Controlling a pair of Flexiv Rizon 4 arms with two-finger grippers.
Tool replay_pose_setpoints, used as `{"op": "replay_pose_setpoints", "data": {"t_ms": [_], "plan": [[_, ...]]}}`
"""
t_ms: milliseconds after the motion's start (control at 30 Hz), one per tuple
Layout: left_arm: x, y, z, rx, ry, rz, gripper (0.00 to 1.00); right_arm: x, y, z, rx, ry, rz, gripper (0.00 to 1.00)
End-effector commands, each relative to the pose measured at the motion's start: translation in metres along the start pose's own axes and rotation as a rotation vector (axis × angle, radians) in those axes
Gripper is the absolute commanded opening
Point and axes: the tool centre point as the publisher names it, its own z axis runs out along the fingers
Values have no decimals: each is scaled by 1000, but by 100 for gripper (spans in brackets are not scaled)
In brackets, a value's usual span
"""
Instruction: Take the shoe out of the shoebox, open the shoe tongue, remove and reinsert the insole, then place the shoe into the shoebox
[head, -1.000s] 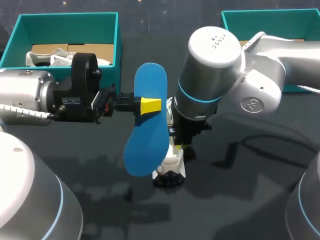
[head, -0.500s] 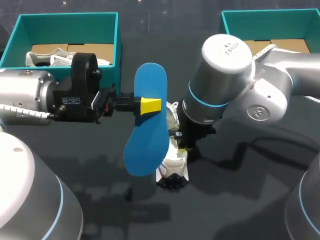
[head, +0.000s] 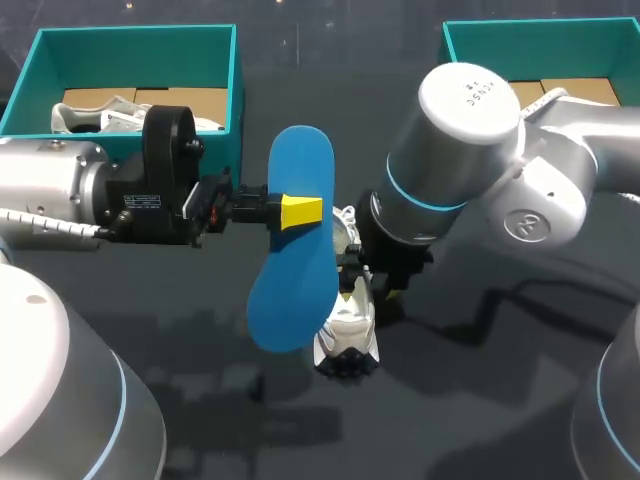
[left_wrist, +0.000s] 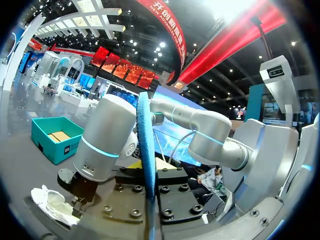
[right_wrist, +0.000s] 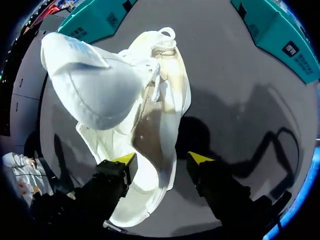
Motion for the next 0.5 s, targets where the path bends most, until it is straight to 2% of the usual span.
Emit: {"op": "replay_pose_setpoints", "data": {"t_ms": [33,133,500], "plan": [[-1,1,2,2,1,1,0,-12,-5,-32,-7,53,-11,100],[-1,1,2,2,1,1,0,-13,-3,-49,-20,90,-23,100],[-1,1,2,2,1,1,0,-13,-3,-49,-20,90,-23,100]]}}
